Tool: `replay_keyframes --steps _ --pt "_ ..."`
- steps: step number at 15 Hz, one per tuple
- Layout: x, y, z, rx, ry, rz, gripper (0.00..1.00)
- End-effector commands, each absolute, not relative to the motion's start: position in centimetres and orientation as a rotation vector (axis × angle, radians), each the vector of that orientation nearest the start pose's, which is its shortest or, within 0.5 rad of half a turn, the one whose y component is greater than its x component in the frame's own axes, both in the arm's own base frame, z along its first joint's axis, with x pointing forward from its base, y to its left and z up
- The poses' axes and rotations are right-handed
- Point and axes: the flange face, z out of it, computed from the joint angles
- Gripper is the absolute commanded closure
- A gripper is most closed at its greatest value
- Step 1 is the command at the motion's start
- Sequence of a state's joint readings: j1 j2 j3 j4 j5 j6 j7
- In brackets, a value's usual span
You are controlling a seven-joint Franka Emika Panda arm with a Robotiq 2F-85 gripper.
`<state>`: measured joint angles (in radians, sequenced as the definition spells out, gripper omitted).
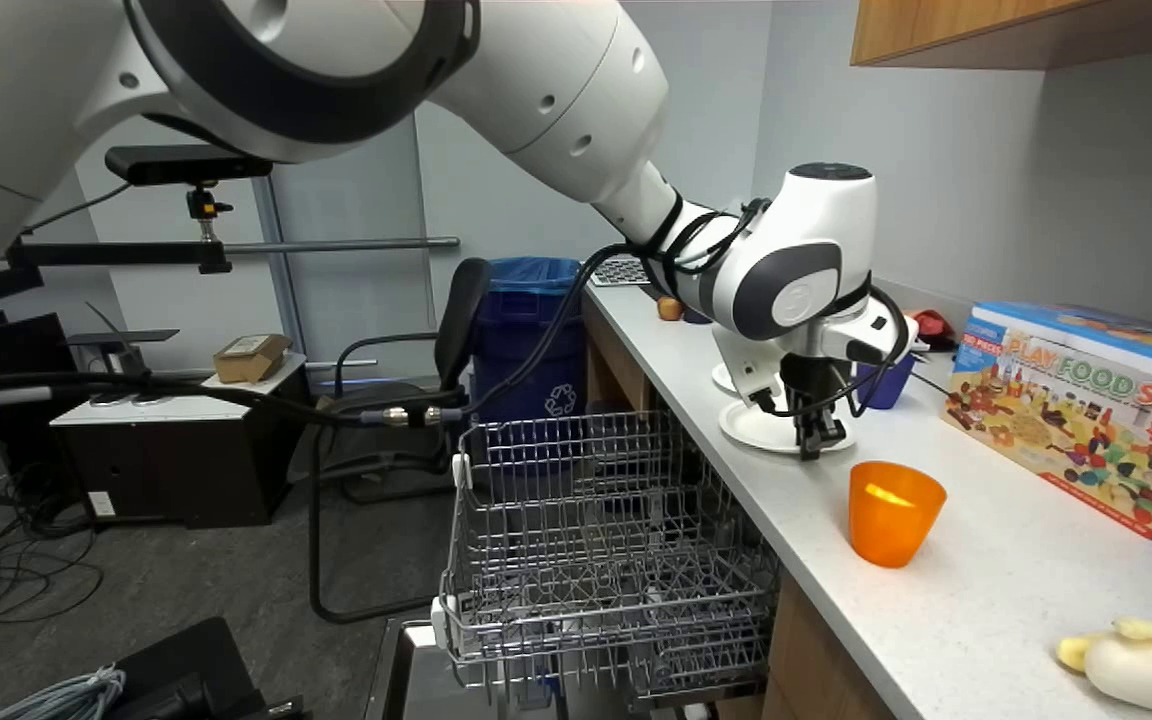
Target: Put one white plate from the counter inside the dishwasher
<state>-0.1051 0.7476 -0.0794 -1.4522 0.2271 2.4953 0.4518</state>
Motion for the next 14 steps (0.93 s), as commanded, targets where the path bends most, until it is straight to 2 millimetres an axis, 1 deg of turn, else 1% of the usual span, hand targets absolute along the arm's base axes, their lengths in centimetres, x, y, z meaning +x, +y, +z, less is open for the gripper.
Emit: replay_keyframes --steps 1,2,5,6,9,11,14 --pt "74.8 -13.5 28.1 -2.696 1.126 -0.464 0.97" --pt "74.9 -13.6 28.5 -2.684 1.123 -0.475 1.0" --pt "75.0 -13.3 30.1 -2.657 1.091 -0.488 0.99" --pt "74.8 -13.0 30.6 -2.648 1.067 -0.476 1.0" --pt "74.1 -12.3 32.0 -2.653 0.984 -0.448 0.99" --pt "73.5 -12.2 33.5 -2.674 0.917 -0.447 0.99" --pt "72.4 -13.1 36.6 -2.725 0.81 -0.475 0.99"
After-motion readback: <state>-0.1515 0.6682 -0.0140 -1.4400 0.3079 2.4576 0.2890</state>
